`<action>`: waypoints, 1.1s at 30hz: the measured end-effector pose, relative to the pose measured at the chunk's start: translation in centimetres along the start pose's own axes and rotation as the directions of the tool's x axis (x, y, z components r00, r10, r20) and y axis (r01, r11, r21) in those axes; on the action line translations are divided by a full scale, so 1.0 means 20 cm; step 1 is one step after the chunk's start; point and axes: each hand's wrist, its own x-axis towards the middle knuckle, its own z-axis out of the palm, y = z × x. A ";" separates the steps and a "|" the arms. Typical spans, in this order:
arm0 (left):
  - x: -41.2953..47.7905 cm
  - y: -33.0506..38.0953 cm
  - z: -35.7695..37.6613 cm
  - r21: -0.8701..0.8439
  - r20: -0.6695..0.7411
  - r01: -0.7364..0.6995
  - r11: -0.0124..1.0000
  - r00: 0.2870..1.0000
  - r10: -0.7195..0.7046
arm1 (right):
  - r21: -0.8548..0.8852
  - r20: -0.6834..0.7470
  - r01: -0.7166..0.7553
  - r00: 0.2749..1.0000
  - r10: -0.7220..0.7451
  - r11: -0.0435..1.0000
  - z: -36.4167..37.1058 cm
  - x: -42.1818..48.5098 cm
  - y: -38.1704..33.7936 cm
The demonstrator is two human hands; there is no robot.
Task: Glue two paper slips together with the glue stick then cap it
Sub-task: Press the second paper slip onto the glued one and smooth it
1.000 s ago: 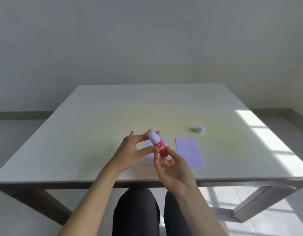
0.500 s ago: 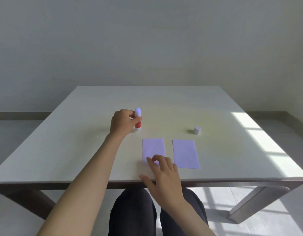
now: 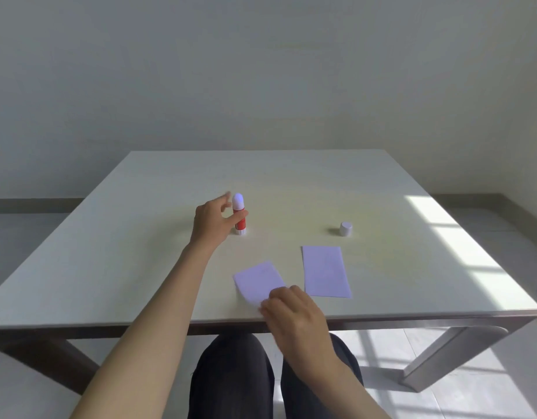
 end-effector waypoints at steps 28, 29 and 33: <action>-0.52 0.35 0.28 -0.377 0.207 0.234 0.896 0.964 -0.165 | 0.465 0.138 -0.753 0.582 0.801 0.467 -0.37 0.08 0.35; -0.52 0.34 0.28 -0.333 0.203 0.235 0.913 0.964 -0.174 | 0.409 0.119 -0.760 0.593 0.796 0.505 -0.36 0.08 0.37; -0.53 0.32 0.32 -0.218 0.187 0.241 0.945 0.961 -0.202 | 0.151 0.117 -0.790 0.611 0.783 0.594 -0.33 0.07 0.42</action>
